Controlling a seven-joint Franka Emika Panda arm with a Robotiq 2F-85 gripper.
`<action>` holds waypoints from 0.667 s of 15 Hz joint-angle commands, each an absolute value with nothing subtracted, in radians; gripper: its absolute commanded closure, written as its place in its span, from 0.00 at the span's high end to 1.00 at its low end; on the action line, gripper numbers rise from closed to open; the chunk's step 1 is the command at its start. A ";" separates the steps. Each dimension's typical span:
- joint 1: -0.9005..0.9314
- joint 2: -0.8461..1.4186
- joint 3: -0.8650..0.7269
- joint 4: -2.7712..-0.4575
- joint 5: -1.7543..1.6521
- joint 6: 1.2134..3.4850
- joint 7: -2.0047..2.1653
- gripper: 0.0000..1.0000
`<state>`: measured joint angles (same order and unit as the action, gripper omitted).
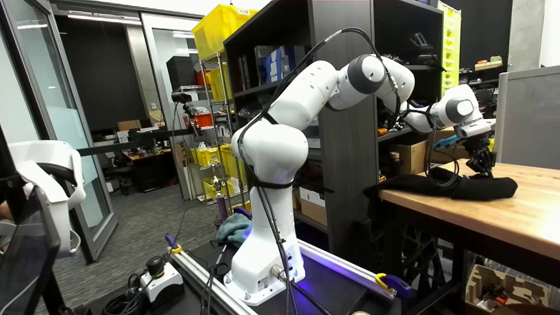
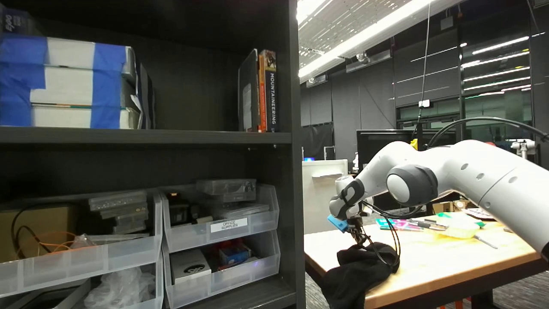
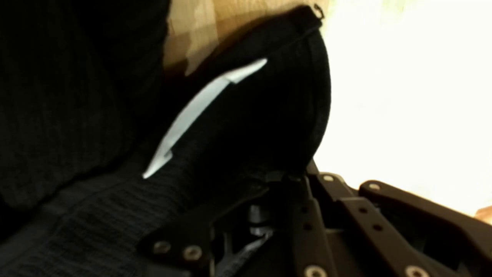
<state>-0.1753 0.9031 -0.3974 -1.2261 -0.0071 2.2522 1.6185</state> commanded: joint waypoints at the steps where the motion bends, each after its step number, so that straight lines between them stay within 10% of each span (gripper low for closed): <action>1: -0.147 0.882 -0.410 -1.277 -0.035 2.277 1.625 0.01; 10: -0.164 0.780 -0.429 -1.555 -0.176 2.409 1.437 0.01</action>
<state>-0.1486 0.8388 -0.4203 -1.3967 -0.1358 2.3524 1.4957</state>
